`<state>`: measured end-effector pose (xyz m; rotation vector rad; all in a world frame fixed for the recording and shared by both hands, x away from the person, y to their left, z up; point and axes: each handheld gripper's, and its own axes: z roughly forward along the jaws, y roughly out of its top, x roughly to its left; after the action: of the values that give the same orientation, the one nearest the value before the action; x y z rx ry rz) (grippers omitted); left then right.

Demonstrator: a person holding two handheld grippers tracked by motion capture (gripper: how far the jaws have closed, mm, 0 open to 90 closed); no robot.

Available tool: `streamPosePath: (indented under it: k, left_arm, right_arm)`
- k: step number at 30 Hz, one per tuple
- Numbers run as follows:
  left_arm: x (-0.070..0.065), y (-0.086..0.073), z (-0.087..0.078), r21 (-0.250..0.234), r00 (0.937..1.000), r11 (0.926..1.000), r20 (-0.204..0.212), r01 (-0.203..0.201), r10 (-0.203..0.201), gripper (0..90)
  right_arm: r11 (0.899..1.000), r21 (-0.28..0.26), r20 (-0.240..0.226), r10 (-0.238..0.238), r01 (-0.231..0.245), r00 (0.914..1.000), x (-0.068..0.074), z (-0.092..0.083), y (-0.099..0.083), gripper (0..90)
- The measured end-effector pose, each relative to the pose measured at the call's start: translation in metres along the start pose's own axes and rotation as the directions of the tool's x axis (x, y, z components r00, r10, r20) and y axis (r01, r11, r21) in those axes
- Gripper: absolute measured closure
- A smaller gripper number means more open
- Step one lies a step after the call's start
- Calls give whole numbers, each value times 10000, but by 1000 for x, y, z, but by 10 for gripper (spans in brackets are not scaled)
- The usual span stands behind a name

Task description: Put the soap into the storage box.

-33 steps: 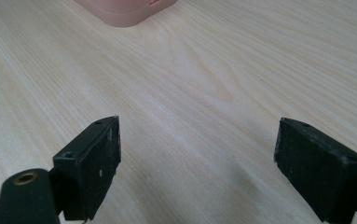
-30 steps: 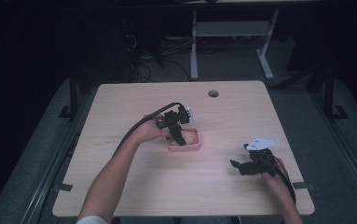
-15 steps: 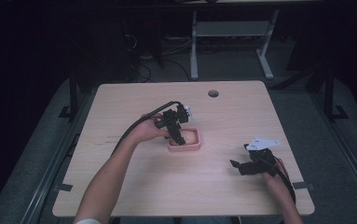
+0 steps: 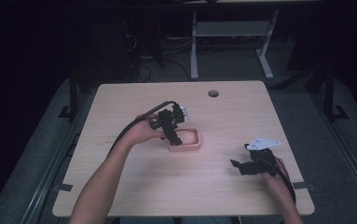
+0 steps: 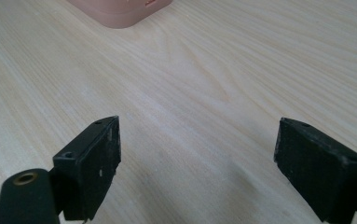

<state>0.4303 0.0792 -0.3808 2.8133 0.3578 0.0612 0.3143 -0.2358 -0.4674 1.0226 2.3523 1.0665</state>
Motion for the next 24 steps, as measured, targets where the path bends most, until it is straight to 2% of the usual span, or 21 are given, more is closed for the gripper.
streamPosePath:
  k: [5, 24]
  left_arm:
    - [-1, -8, -3, -44, 9999, 9999, -7, 153, -153, 260]
    - [-14, -27, -8, -457, 9997, 9987, 40, 228, -226, 257]
  right_arm:
    - [10000, -2, 28, 45, -45, 10000, 0, 0, 0, 139]
    - [9998, 2, 126, 190, -190, 9997, -2, -1, 0, 139]
